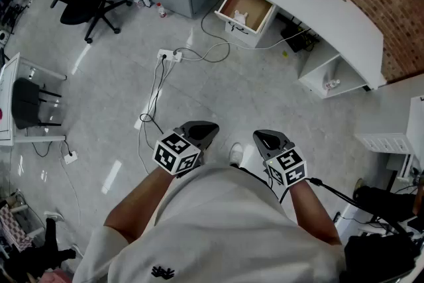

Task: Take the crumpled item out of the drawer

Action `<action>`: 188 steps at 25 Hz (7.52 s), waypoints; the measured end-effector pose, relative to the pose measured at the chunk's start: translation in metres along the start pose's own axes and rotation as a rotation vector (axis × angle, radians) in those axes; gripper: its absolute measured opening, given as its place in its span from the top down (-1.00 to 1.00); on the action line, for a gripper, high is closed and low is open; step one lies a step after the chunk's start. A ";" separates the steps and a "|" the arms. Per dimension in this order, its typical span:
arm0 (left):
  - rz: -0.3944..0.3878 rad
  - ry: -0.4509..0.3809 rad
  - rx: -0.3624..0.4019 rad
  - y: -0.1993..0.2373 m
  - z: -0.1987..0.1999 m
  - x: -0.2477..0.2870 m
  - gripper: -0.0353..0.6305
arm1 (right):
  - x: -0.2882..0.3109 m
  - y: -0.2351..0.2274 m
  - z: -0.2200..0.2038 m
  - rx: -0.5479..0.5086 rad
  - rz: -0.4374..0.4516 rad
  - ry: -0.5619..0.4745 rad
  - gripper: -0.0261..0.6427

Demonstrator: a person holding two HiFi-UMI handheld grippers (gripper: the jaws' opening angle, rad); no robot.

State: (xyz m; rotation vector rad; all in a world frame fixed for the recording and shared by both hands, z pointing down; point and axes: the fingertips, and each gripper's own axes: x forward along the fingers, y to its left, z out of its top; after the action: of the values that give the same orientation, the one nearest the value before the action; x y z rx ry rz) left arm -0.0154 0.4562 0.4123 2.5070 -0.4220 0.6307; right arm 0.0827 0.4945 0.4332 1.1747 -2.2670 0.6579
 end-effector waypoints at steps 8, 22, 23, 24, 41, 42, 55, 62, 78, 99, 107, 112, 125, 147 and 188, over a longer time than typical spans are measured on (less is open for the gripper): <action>0.038 0.016 0.030 -0.049 0.030 0.097 0.82 | -0.041 -0.090 -0.039 0.008 0.041 0.001 0.84; 0.060 0.025 -0.005 0.076 0.076 0.127 0.82 | 0.061 -0.168 0.021 0.009 0.044 0.028 0.83; 0.056 0.021 0.000 0.096 0.086 0.125 0.82 | 0.074 -0.173 0.034 0.013 0.030 0.029 0.83; 0.051 0.015 0.003 0.115 0.097 0.122 0.81 | 0.087 -0.178 0.049 0.014 0.016 0.030 0.83; 0.048 -0.010 -0.025 0.361 0.184 0.070 0.81 | 0.291 -0.290 0.218 -0.003 -0.162 0.101 0.70; 0.053 -0.012 -0.033 0.370 0.188 0.071 0.81 | 0.302 -0.301 0.221 -0.001 -0.162 0.110 0.70; 0.216 -0.017 -0.181 0.489 0.285 0.146 0.81 | 0.463 -0.529 0.248 -0.208 -0.155 0.273 0.70; 0.229 0.041 -0.242 0.537 0.319 0.226 0.81 | 0.560 -0.637 0.230 -0.368 -0.129 0.387 0.70; 0.256 0.077 -0.386 0.613 0.304 0.307 0.81 | 0.713 -0.739 0.151 -0.456 -0.098 0.585 0.63; 0.294 0.070 -0.421 0.627 0.290 0.303 0.81 | 0.730 -0.747 0.131 -0.450 -0.118 0.656 0.83; 0.269 0.038 -0.379 0.607 0.298 0.278 0.81 | 0.697 -0.730 0.161 -0.378 -0.179 0.610 0.83; 0.258 0.006 -0.350 0.589 0.298 0.246 0.81 | 0.668 -0.700 0.193 -0.324 -0.200 0.557 0.83; 0.245 -0.077 -0.219 0.538 0.304 0.143 0.81 | 0.567 -0.580 0.259 -0.240 -0.176 0.478 0.83; 0.226 -0.152 -0.101 0.428 0.247 0.017 0.81 | 0.373 -0.322 0.293 -0.235 -0.075 0.289 0.83; 0.186 -0.117 -0.083 0.383 0.187 0.001 0.81 | 0.303 -0.210 0.277 -0.246 -0.020 0.194 0.83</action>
State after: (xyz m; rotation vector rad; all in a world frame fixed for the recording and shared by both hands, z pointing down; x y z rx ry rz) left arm -0.1053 0.0400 0.4259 2.4514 -0.7167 0.5261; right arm 0.0486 0.0353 0.4515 0.9705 -2.1006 0.4477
